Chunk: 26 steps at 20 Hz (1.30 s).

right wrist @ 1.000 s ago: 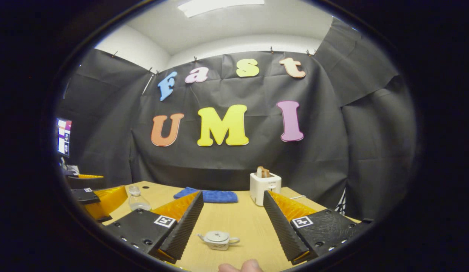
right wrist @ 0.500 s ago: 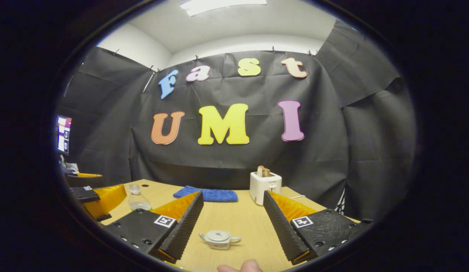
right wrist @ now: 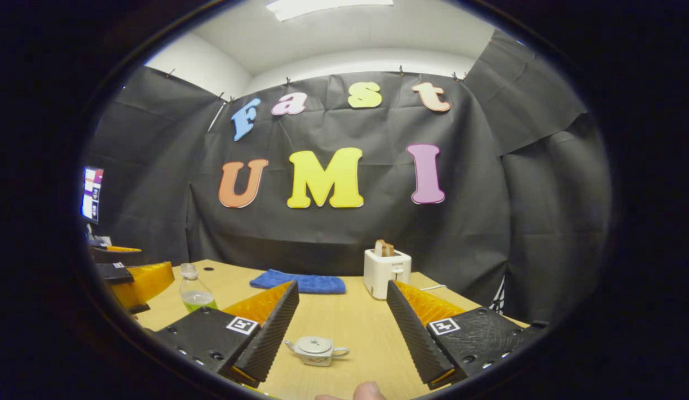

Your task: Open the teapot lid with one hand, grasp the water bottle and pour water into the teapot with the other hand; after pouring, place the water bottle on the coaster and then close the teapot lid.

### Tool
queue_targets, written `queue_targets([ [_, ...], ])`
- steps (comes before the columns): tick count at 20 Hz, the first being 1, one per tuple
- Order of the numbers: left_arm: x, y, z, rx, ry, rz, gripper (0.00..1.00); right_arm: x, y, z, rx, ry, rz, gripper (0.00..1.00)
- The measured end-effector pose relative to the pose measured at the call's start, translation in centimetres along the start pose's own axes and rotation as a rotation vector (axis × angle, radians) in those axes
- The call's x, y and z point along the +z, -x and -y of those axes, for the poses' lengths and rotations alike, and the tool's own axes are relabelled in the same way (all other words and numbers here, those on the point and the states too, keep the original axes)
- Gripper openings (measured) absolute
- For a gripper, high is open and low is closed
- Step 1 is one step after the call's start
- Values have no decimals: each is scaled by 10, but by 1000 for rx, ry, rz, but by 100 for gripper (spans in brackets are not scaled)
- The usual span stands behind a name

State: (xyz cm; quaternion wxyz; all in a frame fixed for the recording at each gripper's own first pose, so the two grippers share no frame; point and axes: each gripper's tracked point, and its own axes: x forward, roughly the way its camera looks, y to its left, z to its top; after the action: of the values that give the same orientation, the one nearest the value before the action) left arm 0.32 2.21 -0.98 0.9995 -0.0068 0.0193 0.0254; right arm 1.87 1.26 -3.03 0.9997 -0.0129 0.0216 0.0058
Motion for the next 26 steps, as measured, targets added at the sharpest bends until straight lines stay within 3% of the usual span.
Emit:
queue_targets([
  [5,-1,-3,-6,11,-3,-3,97,-37,-17,-9,46,-26,-66,95],
  [19,-4,-5,-12,17,-2,-13,97,-120,-67,-31,66,-5,-249,97],
  [24,-6,-6,-16,19,-1,-19,97,-131,-81,-44,90,11,-271,89],
  [25,-6,-6,-18,21,-1,-20,97,-134,-83,-46,97,13,-278,72],
  [26,-7,-7,-19,24,-1,-21,97,-136,-85,-47,99,16,-284,66],
])
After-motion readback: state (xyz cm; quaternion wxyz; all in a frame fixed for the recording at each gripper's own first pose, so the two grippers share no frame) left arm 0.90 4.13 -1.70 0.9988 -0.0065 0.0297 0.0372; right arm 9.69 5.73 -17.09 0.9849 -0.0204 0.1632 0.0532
